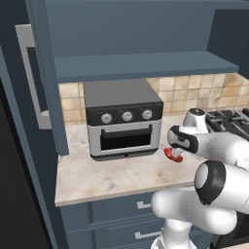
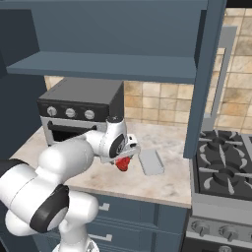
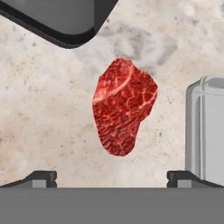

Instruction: Retrieve the tupperware from the cabinet, then place the raw meat into the tupperware to avoid contamination.

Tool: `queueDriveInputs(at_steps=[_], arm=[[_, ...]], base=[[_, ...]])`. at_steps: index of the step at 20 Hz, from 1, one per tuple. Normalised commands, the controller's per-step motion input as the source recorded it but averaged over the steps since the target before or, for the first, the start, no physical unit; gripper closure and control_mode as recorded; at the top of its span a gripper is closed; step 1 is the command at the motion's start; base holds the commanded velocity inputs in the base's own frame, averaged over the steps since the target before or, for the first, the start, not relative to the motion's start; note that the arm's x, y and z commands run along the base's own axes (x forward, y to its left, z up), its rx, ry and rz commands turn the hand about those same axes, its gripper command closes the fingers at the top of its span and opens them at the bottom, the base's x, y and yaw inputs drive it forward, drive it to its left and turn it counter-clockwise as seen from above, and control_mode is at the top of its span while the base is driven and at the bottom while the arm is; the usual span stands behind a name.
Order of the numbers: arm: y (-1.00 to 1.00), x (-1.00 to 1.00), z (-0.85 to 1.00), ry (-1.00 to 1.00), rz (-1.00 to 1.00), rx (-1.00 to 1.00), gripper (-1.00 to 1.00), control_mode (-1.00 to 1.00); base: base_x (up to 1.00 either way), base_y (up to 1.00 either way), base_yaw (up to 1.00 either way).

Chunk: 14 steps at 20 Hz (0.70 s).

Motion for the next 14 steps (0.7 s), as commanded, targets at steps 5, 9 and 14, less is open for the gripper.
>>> queueDriveInputs(at_steps=[5,9,14], arm=[[0.0,0.05,-0.24,0.0,0.04,-0.01,-1.0,-1.0],[0.0,0.05,-0.25,0.0,0.03,-0.02,-1.0,-1.0],[0.0,0.06,-0.27,0.0,0.03,-0.03,-1.0,-1.0]], base=[[0.0,0.0,0.0],[0.0,0.0,0.0],[0.0,0.0,0.0]])
